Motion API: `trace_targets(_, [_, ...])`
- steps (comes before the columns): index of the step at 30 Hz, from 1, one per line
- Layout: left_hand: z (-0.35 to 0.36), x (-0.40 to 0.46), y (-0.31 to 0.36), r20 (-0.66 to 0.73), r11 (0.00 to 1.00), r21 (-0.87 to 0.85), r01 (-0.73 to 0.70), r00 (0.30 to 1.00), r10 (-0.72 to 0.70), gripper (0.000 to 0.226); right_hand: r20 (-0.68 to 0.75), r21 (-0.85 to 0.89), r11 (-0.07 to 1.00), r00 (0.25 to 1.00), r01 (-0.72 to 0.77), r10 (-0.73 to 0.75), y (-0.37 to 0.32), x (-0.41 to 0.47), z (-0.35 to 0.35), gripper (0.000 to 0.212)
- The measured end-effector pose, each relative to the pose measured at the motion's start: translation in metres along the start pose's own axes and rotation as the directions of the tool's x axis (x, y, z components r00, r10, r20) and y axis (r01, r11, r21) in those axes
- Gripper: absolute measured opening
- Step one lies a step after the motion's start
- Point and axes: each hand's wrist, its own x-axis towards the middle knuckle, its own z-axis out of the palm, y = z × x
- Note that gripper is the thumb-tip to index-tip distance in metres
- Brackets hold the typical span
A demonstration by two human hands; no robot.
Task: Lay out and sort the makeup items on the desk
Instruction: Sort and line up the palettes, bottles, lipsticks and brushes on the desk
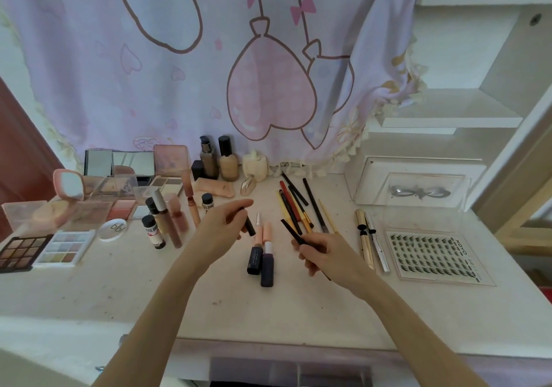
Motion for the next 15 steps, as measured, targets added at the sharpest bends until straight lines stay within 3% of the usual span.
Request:
trace_targets(4, [0.005, -0.004, -0.011, 0.050, 0.986, 0.165, 0.009, 0.999, -0.017, 0.036, -0.071, 0.078, 0.996, 0.996, -0.041, 0.047, 0.001, 0.007, 0.005, 0.022])
trace_targets(10, [0.012, 0.000, -0.006, -0.020, 0.996, 0.088, 0.031, 0.999, -0.030, 0.022, -0.227, 0.097, 0.994, 0.971, -0.050, 0.071, -0.007, 0.041, 0.014, 0.017])
trace_targets(15, [0.016, 0.006, -0.005, -0.021, 0.995, 0.101, 0.022, 1.000, -0.020, 0.022, -0.175, -0.127, 0.985, 0.980, -0.113, 0.090, -0.006, 0.070, 0.017, 0.021])
